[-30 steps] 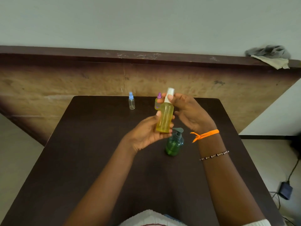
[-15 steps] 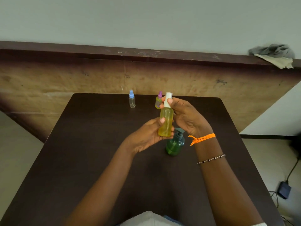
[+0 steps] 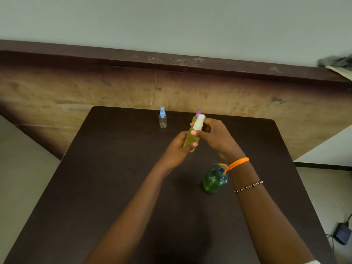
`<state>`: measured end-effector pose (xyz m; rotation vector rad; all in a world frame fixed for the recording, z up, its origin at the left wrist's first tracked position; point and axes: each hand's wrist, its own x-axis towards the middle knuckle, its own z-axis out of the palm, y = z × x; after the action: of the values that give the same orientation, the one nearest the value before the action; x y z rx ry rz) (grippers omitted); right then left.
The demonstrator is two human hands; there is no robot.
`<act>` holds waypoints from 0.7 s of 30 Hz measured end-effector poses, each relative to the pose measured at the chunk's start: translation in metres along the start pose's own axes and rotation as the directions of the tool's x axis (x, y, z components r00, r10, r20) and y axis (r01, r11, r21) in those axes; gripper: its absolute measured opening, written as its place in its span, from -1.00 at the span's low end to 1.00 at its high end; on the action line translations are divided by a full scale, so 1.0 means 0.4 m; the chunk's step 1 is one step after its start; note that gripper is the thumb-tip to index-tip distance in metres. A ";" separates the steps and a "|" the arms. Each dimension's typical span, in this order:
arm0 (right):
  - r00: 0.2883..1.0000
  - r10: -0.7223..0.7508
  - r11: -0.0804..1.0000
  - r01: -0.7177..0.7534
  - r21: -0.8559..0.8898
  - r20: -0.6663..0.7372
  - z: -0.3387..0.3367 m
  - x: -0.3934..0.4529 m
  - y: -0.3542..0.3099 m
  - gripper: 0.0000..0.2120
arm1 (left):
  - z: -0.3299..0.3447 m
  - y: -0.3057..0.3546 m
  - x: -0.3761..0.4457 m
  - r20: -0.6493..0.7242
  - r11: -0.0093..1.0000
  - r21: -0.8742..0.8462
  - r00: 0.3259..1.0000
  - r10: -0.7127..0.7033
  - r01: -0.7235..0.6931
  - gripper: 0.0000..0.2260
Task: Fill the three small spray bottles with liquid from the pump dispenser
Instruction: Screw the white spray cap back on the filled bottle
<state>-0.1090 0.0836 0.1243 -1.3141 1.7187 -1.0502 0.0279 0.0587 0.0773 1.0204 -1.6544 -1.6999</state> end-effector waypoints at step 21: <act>0.965 0.002 0.941 -0.091 -0.327 -0.263 0.164 0.374 0.151 -0.82 | -0.083 -0.103 0.152 -0.407 0.963 -0.081 0.874 -0.266 0.256 -0.72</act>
<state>-0.1067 -0.0646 0.0329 -1.3788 2.1945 -0.9629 0.0262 -0.0062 0.0297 1.5301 -1.2596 -1.5179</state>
